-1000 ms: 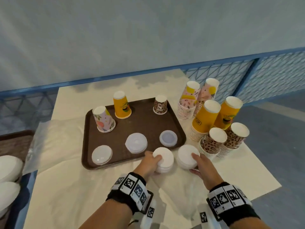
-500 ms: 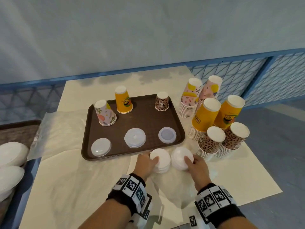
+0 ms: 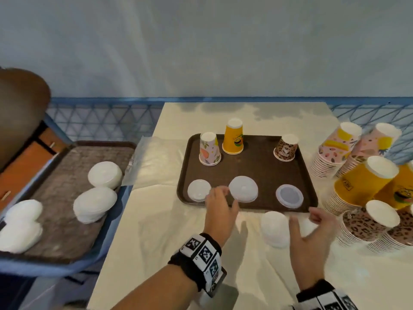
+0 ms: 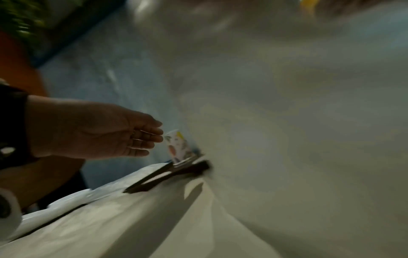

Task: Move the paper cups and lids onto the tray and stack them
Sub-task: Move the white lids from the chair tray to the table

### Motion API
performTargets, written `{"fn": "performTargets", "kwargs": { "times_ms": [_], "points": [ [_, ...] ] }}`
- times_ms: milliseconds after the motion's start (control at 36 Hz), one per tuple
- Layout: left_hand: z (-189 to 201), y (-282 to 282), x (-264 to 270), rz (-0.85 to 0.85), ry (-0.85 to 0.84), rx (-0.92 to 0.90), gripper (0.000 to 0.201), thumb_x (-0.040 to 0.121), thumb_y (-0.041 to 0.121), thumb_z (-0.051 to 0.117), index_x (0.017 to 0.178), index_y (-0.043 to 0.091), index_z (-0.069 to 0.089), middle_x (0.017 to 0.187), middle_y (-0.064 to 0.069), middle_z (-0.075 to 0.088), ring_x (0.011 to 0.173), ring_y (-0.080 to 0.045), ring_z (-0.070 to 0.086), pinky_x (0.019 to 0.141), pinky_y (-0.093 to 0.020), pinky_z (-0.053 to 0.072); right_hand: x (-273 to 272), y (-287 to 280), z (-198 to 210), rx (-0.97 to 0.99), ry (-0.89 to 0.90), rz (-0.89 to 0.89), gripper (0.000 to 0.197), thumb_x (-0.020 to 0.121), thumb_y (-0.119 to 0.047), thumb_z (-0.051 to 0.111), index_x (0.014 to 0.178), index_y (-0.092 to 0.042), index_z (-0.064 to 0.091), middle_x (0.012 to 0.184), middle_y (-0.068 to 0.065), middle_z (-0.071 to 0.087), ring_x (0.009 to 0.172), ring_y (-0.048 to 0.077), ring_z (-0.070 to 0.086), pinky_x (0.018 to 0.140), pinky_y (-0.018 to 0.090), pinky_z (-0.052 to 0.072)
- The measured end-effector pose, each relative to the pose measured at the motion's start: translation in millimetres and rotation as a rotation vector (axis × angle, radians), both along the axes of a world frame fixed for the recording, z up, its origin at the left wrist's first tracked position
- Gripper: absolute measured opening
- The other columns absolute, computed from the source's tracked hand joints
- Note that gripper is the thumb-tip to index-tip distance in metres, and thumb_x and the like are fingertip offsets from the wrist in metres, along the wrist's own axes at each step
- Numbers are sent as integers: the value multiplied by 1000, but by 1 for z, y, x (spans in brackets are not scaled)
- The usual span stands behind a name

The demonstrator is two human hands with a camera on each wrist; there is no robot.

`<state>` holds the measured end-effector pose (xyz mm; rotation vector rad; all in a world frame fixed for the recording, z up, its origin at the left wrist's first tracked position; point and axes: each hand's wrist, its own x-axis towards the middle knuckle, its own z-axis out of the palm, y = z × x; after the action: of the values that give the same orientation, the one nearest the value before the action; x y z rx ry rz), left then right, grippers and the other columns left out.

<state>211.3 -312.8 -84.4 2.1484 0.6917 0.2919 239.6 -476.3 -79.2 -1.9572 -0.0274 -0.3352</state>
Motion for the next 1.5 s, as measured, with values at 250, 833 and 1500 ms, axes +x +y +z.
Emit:
{"fn": "performTargets", "kwargs": {
  "times_ms": [250,833,1500],
  "points": [
    [34,157,-65,502,53,203,47,88,21,59,130,6,45,134,-15,43,125,-33,36,103,-37,27,-20,154,19,47,-116,541,33,81,-3,66,105,-20,51,100,-12,45,93,-7,48,80,2,38],
    [-23,335,-156,372,691,-89,104,76,60,63,146,1,14,151,-18,21,140,-34,21,114,-40,22,-39,484,-19,-666,197,1124,68,87,-33,62,142,-12,29,146,15,31,134,33,34,111,44,32],
    [-31,366,-182,327,483,-391,67,79,34,73,128,0,43,130,-15,53,120,-28,51,91,-29,41,-39,471,-23,-518,432,975,75,69,-35,80,126,-7,41,127,13,53,115,28,53,92,34,44]
  ]
}}
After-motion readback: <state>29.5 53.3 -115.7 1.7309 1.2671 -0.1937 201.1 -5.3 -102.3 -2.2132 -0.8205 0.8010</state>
